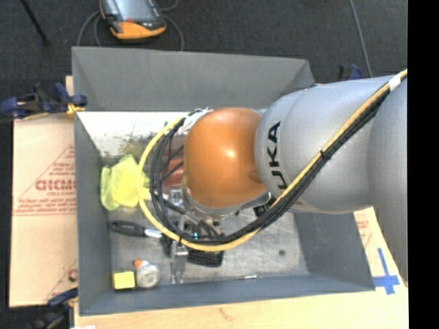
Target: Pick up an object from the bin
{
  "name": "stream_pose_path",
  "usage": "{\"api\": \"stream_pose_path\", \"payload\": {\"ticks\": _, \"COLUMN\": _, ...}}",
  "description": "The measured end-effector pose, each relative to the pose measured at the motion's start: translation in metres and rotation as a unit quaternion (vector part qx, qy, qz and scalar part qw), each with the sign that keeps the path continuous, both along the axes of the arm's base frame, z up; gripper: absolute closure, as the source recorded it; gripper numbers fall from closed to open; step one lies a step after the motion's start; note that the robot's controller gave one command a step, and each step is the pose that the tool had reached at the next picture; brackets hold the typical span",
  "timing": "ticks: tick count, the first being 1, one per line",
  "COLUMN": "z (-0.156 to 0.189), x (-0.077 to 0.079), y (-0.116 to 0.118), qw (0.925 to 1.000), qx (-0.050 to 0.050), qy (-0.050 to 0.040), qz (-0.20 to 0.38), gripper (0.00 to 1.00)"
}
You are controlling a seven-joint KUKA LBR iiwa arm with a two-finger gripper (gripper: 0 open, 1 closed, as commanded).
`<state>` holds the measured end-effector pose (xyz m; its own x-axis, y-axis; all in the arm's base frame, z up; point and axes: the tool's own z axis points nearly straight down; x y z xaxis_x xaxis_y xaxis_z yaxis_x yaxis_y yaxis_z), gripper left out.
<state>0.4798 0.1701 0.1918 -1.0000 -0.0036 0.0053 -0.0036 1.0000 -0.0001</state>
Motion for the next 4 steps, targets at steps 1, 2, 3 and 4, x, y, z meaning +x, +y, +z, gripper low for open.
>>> {"api": "stream_pose_path", "payload": {"ticks": 1, "z": 0.003, "x": 0.002, "y": -0.001, "qw": 1.0000, "qx": 0.001, "qy": -0.0036, "qz": -0.002, "gripper": 0.00}}
{"api": "stream_pose_path", "payload": {"ticks": 2, "z": -0.064, "x": 0.020, "y": -0.043, "qw": 0.9996, "qx": 0.001, "qy": -0.0065, "qz": -0.029, "gripper": 0.00}}
{"api": "stream_pose_path", "payload": {"ticks": 3, "z": -0.117, "x": 0.031, "y": -0.074, "qw": 0.9997, "qx": 0.005, "qy": -0.0143, "qz": -0.019, "gripper": 0.00}}
{"api": "stream_pose_path", "payload": {"ticks": 4, "z": -0.115, "x": 0.028, "y": -0.084, "qw": 0.9993, "qx": 0.008, "qy": -0.0149, "qz": -0.034, "gripper": 0.00}}
